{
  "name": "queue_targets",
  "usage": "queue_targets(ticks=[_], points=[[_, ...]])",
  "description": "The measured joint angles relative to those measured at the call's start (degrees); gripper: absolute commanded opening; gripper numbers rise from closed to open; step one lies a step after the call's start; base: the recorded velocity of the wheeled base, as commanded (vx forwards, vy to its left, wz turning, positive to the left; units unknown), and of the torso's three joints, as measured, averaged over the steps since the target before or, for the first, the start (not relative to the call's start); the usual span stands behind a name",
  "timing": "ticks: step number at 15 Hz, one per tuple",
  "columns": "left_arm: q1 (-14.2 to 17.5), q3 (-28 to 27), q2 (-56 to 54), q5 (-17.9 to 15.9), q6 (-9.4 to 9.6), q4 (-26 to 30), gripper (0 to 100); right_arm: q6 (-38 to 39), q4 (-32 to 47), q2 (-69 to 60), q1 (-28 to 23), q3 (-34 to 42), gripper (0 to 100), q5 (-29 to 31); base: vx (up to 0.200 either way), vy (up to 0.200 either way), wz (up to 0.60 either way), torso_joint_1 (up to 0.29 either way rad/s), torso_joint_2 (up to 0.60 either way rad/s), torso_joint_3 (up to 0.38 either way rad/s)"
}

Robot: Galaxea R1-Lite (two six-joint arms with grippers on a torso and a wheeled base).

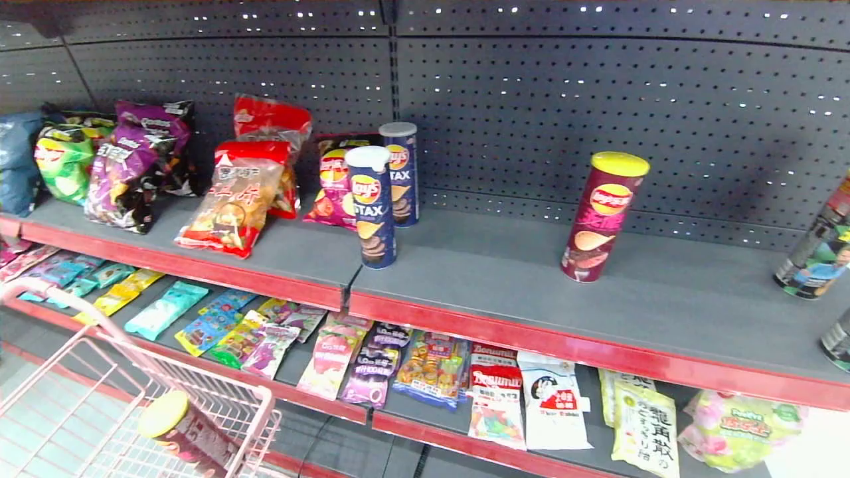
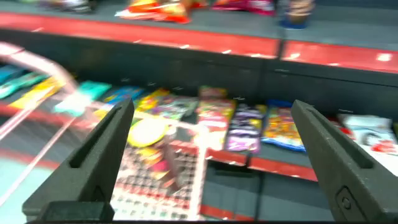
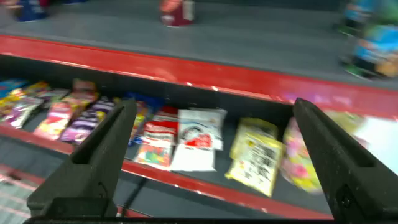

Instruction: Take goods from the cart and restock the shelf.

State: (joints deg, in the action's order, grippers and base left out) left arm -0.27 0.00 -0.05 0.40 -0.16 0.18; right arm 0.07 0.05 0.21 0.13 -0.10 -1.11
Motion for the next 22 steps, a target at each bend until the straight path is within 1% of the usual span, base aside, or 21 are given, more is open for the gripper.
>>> queue_targets(ticks=[9,14,22], points=[[0.0,0.0,0.0,0.02,0.0,-0.02,100,0.11,-0.05,0.0,0.05,0.0,100,-0.01,0.0,0.0,0.6,0.002,0.0,0.002],[0.0,0.0,0.0,0.02,0.0,-0.02,100,0.2,-0.05,0.0,0.0,0.0,100,-0.01,0.0,0.0,0.0,-0.01,0.01,0.009],[0.0,0.0,0.0,0.0,0.0,0.0,100,0.17,-0.05,0.0,0.0,0.0,100,0.02,0.0,0.0,0.0,-0.138,0.34,0.195]])
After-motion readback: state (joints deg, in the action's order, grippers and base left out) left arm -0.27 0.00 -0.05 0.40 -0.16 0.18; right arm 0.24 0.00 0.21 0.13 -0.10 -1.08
